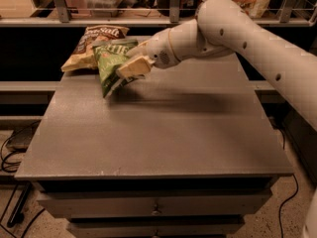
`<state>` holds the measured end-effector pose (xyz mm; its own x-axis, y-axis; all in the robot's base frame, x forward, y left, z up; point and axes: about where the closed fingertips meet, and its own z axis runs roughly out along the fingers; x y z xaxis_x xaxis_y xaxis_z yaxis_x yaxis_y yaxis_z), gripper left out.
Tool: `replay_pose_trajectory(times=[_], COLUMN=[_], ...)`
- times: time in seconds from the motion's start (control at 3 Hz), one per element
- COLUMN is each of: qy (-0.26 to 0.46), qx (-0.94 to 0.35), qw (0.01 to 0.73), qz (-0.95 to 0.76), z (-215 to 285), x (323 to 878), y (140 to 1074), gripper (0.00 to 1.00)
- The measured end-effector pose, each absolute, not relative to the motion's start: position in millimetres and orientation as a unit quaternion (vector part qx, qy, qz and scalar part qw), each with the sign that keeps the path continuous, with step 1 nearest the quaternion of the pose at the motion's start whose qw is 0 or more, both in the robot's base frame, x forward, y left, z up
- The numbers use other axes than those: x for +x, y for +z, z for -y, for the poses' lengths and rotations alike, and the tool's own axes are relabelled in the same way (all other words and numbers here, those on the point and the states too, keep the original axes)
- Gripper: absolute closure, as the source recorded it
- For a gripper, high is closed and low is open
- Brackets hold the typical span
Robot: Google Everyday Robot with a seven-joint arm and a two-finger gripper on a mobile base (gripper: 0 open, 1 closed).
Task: Move green jalapeno chip bag near brown chip bag
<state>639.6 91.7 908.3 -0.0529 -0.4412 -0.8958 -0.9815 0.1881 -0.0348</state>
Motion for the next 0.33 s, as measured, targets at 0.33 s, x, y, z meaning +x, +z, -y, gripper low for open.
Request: replay_pose_trajectory(times=[0.33], qy=[0.325], qx=[-0.548], qw=[0.417], qz=[-0.649], z=[-93.5], x=[640.2], y=[908.0], gripper=[0.0])
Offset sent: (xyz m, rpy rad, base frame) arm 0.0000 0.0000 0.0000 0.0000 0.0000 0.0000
